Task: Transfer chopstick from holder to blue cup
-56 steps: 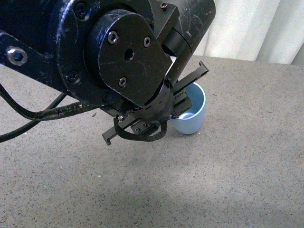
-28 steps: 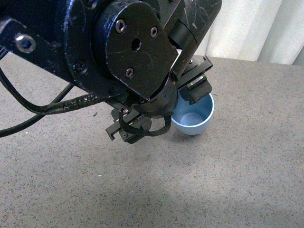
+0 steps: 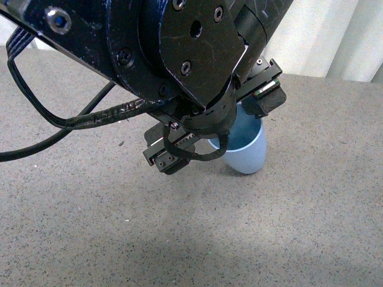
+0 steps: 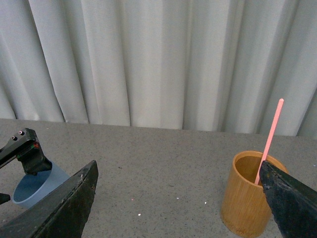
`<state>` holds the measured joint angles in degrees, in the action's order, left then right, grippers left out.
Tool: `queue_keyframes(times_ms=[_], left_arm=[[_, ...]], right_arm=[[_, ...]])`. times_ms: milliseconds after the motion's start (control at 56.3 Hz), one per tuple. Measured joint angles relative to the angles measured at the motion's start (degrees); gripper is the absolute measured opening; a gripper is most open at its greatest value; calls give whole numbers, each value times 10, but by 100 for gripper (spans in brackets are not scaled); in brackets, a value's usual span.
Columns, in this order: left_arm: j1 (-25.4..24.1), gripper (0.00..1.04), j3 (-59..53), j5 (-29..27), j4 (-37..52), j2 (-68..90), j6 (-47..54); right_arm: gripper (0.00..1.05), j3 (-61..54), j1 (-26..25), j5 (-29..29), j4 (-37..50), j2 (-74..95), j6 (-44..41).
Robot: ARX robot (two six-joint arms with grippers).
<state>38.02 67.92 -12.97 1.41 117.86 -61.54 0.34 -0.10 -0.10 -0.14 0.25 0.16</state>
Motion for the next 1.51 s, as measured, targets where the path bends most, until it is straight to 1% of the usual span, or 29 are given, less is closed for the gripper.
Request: queue_keyframes(times_ms=[799,1154,1509], left_arm=[[3,98,-1,1,0,-6,-2],[-13,98,-28,5,10,-23,-5],[-14,98,-42,4,12,-27,-7]], right_arm=[[95,0,0,0,0,0,0],[95,0,0,0,0,0,0],[95,0,0,0,0,0,0]])
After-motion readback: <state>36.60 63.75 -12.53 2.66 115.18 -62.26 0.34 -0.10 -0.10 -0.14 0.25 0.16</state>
